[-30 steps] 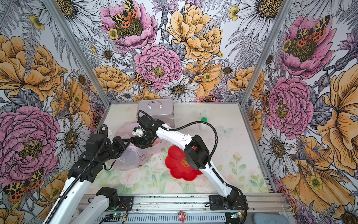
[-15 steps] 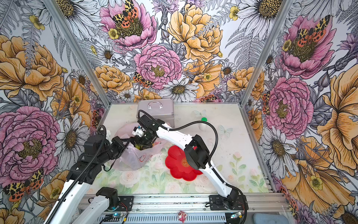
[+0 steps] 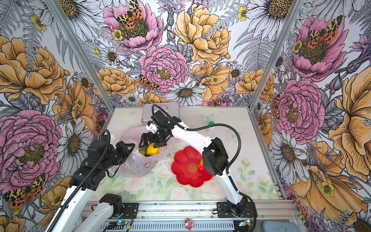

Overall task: Place the fruits into the plastic bag
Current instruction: Place the fruit in the plastic bag, then pick up the fruit from the plate.

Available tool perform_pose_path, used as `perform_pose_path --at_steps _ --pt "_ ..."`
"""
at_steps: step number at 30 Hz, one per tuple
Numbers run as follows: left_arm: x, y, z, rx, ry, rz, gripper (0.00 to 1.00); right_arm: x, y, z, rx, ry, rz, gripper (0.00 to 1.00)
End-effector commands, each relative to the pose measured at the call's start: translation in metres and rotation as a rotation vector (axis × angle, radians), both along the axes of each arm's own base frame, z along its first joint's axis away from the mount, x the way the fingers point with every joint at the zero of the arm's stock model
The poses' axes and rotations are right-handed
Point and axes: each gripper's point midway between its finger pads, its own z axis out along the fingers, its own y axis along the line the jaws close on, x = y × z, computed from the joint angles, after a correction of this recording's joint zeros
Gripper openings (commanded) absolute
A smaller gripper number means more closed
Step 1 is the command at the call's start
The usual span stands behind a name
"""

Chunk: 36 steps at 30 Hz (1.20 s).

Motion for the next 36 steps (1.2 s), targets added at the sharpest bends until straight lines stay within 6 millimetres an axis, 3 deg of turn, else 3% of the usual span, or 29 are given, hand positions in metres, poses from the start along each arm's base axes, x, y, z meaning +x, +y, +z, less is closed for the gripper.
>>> perform_pose_path --at_steps 1,3,5,7,9,12,15,18,26,36 --pt "0.002 0.000 -0.004 0.014 -0.001 -0.004 0.00 0.029 -0.055 0.038 -0.054 -0.179 -0.159 1.00" --pt "0.003 -0.001 -0.006 0.013 0.003 -0.008 0.00 0.034 -0.093 0.035 -0.120 -0.196 -0.255 0.99" --pt "0.005 -0.003 -0.007 0.010 0.006 -0.015 0.00 0.029 -0.135 0.019 -0.212 -0.189 -0.345 1.00" --pt "0.007 -0.005 -0.010 0.007 0.009 -0.022 0.00 0.015 -0.178 -0.006 -0.317 -0.156 -0.408 1.00" --pt "0.009 -0.007 -0.011 0.004 0.011 -0.029 0.00 -0.008 -0.209 -0.032 -0.407 -0.104 -0.424 1.00" --pt "0.012 -0.009 -0.014 0.003 0.020 -0.038 0.00 -0.046 -0.236 -0.065 -0.493 -0.029 -0.413 0.99" --pt "0.014 -0.012 -0.016 0.005 0.026 -0.051 0.00 -0.066 -0.254 -0.086 -0.553 0.005 -0.420 0.99" --pt "0.015 -0.015 -0.016 0.007 0.028 -0.061 0.00 -0.073 -0.265 -0.099 -0.600 0.016 -0.425 0.98" --pt "0.015 -0.017 -0.013 0.008 0.019 -0.064 0.00 -0.077 -0.271 -0.128 -0.679 0.066 -0.390 0.93" --pt "0.007 -0.013 -0.014 0.002 0.016 -0.046 0.00 -0.062 -0.254 -0.151 -0.658 0.094 -0.354 0.82"
